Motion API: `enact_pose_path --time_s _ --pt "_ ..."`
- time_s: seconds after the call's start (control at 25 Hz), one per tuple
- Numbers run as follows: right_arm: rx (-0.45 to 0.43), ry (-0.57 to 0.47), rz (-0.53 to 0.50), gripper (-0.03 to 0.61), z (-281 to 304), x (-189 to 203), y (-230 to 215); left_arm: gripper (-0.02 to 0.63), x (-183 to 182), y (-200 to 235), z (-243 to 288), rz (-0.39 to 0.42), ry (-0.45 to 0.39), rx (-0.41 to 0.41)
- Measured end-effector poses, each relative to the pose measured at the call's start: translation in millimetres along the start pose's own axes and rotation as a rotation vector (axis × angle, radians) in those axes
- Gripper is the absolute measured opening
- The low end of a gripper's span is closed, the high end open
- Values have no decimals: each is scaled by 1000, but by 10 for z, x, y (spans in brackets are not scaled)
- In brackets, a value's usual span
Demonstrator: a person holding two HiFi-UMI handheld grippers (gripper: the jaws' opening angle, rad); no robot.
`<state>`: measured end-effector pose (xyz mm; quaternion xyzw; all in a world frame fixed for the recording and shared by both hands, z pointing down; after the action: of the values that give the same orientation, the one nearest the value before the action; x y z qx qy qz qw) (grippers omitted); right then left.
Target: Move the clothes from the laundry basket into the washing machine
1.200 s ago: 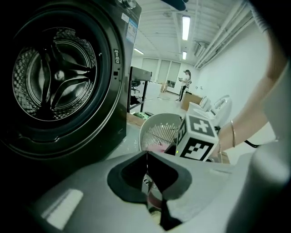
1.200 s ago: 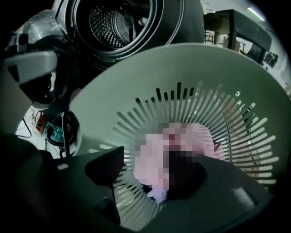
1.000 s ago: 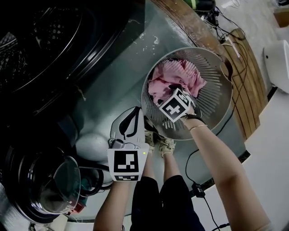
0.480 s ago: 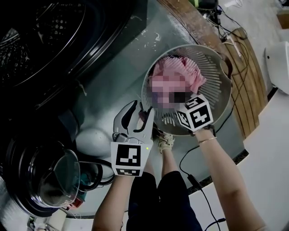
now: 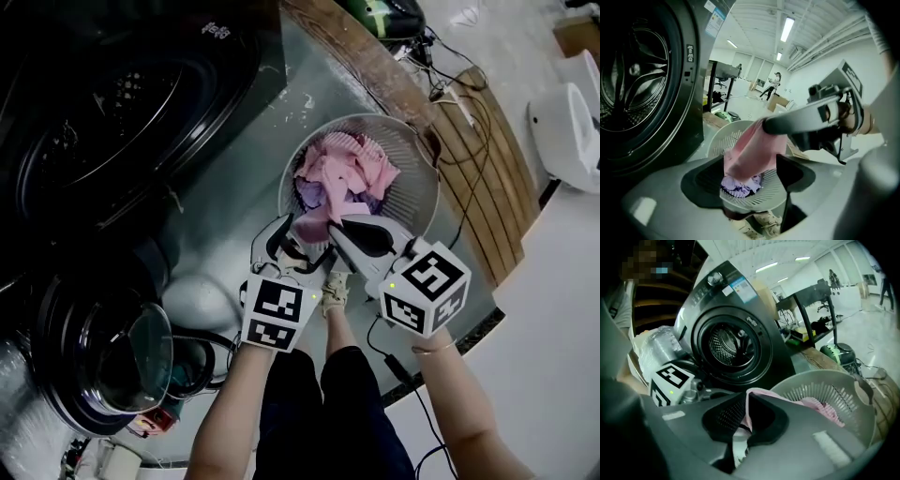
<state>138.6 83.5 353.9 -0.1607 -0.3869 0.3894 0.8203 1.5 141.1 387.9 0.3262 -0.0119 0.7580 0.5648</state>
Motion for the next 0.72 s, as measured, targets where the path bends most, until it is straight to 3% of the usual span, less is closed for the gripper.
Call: enact_pose_path --time_s 0.12,0.24,0.32,0.36,0.4,0.6,0.72 --pt "-43 -69 -20 35 -208 -209 218 333 -113 -34 -67 7 -32 2" --pt "-88 -127 -44 35 -385 -342 378 320 -278 -40 -182 -34 -146 24" --pt "-87 -159 -34 35 -497 -354 409 190 -374 -64 -282 -11 -195 37" --pt "-72 -169 -25 36 -539 -344 393 53 -413 -69 -326 11 -204 29" --pt "-51 -171 -19 37 -568 -325 365 17 -444 -69 -359 26 -201 17" --pt "41 -72 -30 102 -476 -56 164 17 -470 43 -461 4 -105 -52" --pt "106 18 -25 195 -286 124 3 17 -441 195 -586 -17 -79 -101"
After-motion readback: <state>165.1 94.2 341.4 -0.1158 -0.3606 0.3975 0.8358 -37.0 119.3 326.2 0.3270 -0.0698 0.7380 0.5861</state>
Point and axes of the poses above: the fingertips, and each gripper's own axes: z forward along the fingers, y to its left, x out of its underside, the point moved 10 cm from there along -z, backward along the fingers, and after that the axes turned 7 degrees about y, right-handed, at the moved point
